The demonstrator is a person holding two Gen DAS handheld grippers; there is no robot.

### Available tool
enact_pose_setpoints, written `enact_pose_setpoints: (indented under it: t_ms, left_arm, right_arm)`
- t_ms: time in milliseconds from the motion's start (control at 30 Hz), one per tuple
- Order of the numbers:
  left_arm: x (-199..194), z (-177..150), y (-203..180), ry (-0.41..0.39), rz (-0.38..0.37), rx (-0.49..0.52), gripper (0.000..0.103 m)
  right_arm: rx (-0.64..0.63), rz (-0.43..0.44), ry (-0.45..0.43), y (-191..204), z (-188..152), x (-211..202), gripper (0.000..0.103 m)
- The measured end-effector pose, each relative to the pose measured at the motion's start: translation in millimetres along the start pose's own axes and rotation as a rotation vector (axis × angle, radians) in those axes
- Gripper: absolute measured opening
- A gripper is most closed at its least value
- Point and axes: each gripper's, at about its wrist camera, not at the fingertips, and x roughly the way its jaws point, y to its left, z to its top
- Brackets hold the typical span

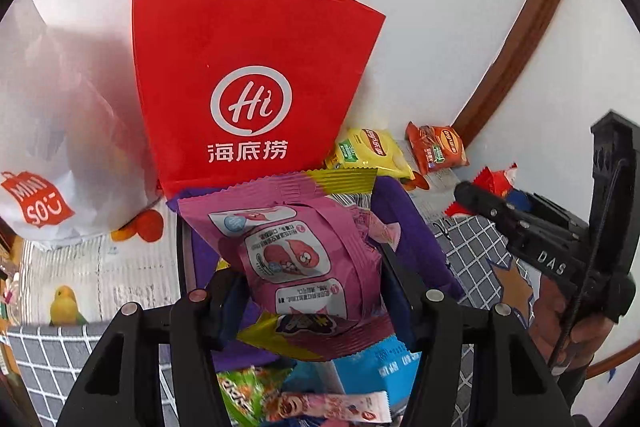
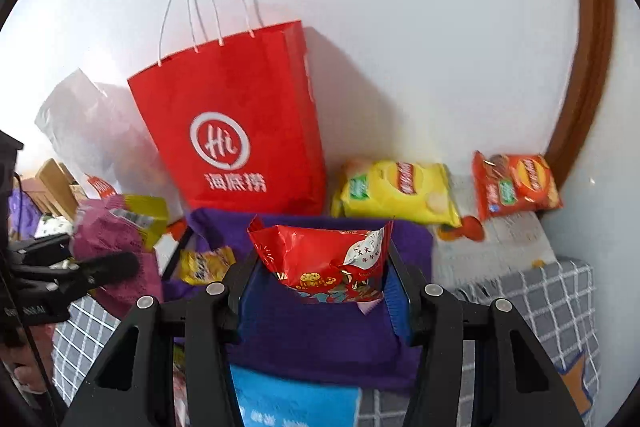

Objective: Organize snacks

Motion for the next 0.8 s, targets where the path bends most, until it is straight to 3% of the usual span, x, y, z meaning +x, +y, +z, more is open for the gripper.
enact_pose_setpoints:
  t_ms: [267,400,800]
  left_arm:
    - [29,-3,27,0.039,-0.008,-0.050,0.057]
    - [38,-2,36,0.054,0.013,-0.063,0.057]
    - [49,-5,34,0.075,0.008,-0.041,0.057]
  right_arm:
    - [0.024,0.033,0.024,-3,5,32,0.052]
    - [0.035,0.036,0.080,-10,-1,55,0.052]
    - [0.037,0.030,0.108,-17,-7,70,0.052]
